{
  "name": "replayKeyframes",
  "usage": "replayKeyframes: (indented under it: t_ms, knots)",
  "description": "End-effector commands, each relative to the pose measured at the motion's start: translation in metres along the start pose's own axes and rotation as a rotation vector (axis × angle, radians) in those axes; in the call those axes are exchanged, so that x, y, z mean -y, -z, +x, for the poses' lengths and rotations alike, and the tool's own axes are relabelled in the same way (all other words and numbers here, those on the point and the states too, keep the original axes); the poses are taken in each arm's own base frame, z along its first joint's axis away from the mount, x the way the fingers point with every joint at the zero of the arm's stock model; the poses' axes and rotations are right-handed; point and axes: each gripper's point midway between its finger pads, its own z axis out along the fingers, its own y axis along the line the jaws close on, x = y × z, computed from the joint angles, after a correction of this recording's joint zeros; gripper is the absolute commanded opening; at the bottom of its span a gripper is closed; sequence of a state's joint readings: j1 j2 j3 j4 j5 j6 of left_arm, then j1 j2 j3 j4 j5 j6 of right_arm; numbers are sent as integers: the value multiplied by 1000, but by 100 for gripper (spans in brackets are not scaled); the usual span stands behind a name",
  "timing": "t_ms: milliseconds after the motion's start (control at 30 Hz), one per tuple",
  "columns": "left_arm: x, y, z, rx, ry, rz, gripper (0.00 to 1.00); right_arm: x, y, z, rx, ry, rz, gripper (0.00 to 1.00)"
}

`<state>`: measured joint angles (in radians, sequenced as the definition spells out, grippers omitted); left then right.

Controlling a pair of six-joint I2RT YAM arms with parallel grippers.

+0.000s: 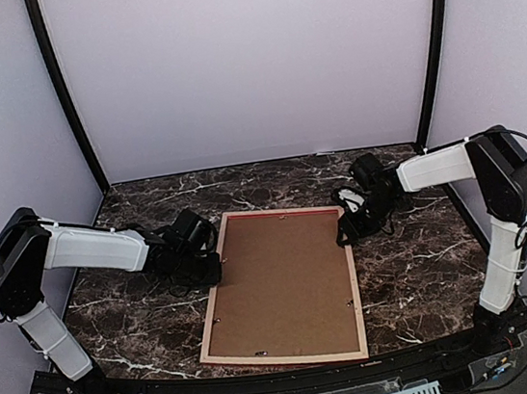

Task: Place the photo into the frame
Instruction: Press the fastener onto the backboard.

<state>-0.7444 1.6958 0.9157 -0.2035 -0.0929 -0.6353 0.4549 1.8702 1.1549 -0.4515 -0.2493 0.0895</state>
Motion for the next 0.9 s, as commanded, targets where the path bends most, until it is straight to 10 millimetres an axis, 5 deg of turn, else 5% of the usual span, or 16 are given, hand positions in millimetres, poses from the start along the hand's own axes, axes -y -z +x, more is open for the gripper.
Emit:
replayKeyframes:
  t_ms: [0,500,867]
  knots:
    - [-3,0,15,-62,-14,-8,11,9,4,13,-55,-28,28,51]
    - [-3,0,16,-65,-14,-9,11,24,-1,23,-95,-39,103,45]
    - [-3,-1,17,-68,-12,-10,11,26,-1,7,-28,-48,112,32]
